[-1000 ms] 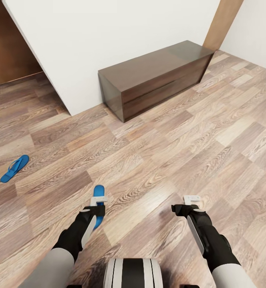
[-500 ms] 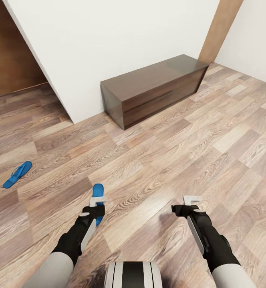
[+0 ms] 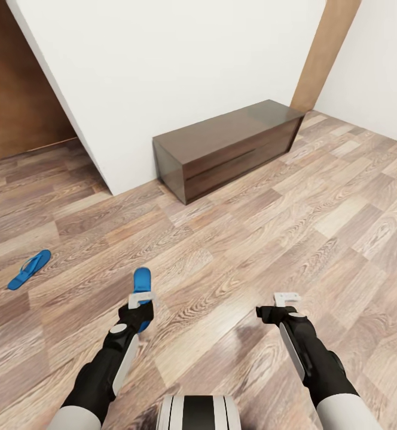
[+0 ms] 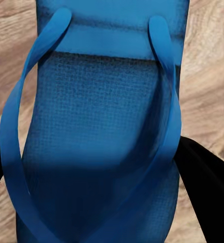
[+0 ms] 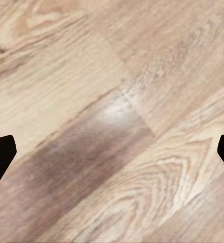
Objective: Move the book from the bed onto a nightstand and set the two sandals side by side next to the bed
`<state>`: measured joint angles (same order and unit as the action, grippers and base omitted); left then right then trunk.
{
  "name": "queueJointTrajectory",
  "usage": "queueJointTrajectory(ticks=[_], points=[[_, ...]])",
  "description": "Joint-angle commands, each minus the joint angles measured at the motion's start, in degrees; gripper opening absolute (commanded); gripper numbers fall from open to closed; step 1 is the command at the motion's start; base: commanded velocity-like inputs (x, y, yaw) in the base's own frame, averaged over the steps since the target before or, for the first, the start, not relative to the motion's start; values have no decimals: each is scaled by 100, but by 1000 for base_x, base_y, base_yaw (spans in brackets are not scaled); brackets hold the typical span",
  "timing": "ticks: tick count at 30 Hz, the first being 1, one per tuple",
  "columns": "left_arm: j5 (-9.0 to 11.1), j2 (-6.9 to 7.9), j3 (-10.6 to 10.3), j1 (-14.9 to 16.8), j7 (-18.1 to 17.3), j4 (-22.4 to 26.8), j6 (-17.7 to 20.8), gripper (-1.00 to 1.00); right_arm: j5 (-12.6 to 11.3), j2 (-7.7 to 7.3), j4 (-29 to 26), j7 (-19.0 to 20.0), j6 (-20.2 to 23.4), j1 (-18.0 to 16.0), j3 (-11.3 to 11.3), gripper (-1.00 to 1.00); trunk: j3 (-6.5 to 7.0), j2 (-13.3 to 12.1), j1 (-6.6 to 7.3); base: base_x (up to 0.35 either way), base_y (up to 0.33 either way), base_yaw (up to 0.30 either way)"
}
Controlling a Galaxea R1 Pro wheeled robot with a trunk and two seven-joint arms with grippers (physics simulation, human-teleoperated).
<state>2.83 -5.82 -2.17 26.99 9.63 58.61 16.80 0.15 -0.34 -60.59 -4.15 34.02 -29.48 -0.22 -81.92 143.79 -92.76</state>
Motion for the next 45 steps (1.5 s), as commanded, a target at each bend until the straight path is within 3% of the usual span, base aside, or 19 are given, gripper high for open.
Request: queueJointTrajectory(ticks=[1,20,42,45], points=[[25,2,-16,-3,39,15,35,-100,1,-1,-7,-16,29,-3,4,100,19,0,3,0,0,0],[27,1,-21,-10,39,36,52,-100,15,-1,-11,-8,26,0,4,100,440,-26,52,0,0,8],[34,1,-21,-10,39,36,52,-100,26,-1,-14,-2,33,-2,4,100,927,-55,109,0,0,247],[34,0,-21,-10,39,36,52,-100,34,-1,-14,1,30,-3,4,100,981,-175,175,0,0,50]])
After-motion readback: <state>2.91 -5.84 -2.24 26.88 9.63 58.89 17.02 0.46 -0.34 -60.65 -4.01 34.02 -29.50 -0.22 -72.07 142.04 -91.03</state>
